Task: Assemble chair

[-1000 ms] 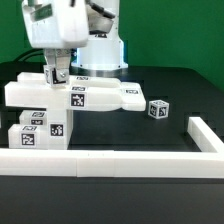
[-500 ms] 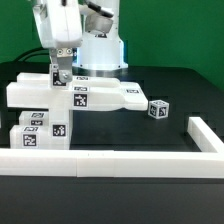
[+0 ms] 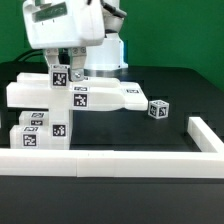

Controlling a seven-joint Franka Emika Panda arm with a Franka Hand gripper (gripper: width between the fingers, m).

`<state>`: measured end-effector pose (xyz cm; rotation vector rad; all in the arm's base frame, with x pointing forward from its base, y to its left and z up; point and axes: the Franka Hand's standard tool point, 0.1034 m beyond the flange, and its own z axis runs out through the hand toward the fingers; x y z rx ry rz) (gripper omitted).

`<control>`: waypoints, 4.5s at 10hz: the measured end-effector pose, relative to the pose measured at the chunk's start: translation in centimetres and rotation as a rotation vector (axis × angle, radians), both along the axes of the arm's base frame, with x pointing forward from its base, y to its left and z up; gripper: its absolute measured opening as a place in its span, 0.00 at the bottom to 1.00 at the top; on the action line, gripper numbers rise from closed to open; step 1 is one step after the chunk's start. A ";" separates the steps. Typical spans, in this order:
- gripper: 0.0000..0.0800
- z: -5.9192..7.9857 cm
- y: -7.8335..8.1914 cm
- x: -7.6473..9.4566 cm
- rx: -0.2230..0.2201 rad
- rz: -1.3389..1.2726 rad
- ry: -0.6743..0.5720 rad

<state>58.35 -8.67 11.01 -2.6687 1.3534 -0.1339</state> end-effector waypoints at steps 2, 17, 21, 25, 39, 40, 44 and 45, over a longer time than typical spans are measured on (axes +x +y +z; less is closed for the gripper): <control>0.81 0.0 -0.2 0.0 -0.047 0.203 -0.005; 0.33 -0.1 -0.7 0.1 -0.189 0.995 -0.005; 0.33 -0.1 -0.7 0.1 -0.158 0.729 0.005; 0.34 -0.1 -0.6 0.2 -0.129 0.499 0.017; 0.42 -0.2 -0.5 0.2 0.029 -0.359 0.052; 0.64 -0.2 -0.5 0.2 0.025 -0.331 0.050; 0.80 -0.2 -0.5 0.3 -0.002 -0.129 0.037; 0.81 -0.2 -0.5 0.3 -0.011 -0.062 0.032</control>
Offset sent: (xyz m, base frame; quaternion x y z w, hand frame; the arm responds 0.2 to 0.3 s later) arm 0.0110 0.0007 0.0038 -0.0323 -0.0156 -0.2932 0.9554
